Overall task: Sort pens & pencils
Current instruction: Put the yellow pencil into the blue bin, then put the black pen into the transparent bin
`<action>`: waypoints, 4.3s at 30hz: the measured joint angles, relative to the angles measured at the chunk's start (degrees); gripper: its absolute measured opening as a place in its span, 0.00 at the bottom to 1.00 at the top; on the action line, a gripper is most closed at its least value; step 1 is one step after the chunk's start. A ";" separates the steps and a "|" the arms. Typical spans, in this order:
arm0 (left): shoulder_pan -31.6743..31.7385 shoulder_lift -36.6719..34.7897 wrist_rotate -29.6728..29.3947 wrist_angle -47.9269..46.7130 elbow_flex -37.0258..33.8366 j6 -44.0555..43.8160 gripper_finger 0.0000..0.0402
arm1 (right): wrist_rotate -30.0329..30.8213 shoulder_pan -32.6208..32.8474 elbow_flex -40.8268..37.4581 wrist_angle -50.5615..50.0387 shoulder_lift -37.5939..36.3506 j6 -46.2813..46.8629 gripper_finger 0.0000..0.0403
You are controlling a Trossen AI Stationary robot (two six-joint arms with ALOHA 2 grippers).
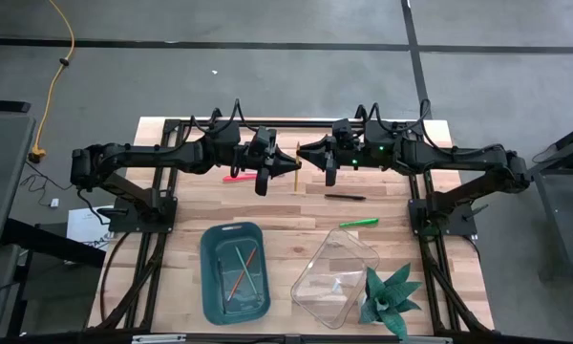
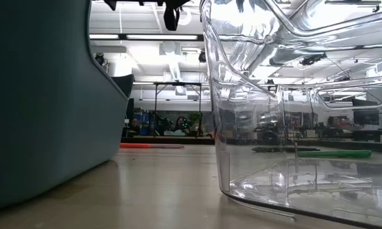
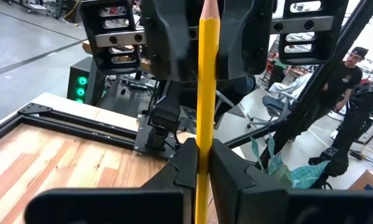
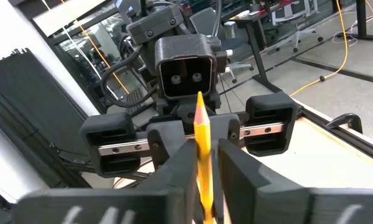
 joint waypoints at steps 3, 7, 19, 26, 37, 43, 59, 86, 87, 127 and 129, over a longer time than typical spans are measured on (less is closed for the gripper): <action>-0.02 -0.02 0.02 -0.06 0.00 0.51 0.05 | 0.00 -0.16 -0.04 -0.01 -0.24 0.46 0.23; 0.00 -0.04 0.00 -0.94 0.02 0.90 0.02 | -0.02 -0.78 -0.09 -0.02 -1.19 1.01 0.32; -0.04 -7.35 7.89 -18.13 0.07 5.64 0.03 | 1.59 -4.29 -0.09 -11.87 -10.49 -0.66 0.38; -1.75 -17.53 7.03 -34.79 0.09 5.37 0.04 | 4.90 -6.07 -0.09 -19.80 -15.23 -1.32 0.38; -20.41 -21.37 -13.58 -46.61 0.07 -11.72 0.04 | 5.99 -6.54 -0.09 -22.34 -16.30 -2.26 0.38; -31.76 -19.72 -21.76 -51.66 0.04 -24.26 0.03 | 5.55 -6.54 -0.09 -24.02 -16.30 -3.88 0.38; -44.13 -6.06 -26.26 -53.44 0.00 -47.15 0.05 | -0.37 -6.53 -0.07 -29.98 -16.28 -9.61 0.38; -44.63 -3.96 -25.91 -57.97 0.00 -43.01 0.33 | -5.03 -6.45 -0.02 -36.43 -16.28 -9.58 0.38; -44.63 -3.98 -26.34 -57.99 0.00 -42.66 0.35 | -5.03 -6.45 0.00 -37.26 -16.28 -9.59 0.38; -23.21 -28.68 -47.47 -58.92 0.02 4.18 0.28 | -7.17 -12.76 -3.26 -56.64 23.56 -30.34 0.30; -23.23 -28.68 -47.47 -59.63 0.02 4.17 0.28 | -7.08 -12.76 -3.26 -54.85 23.92 -32.28 0.30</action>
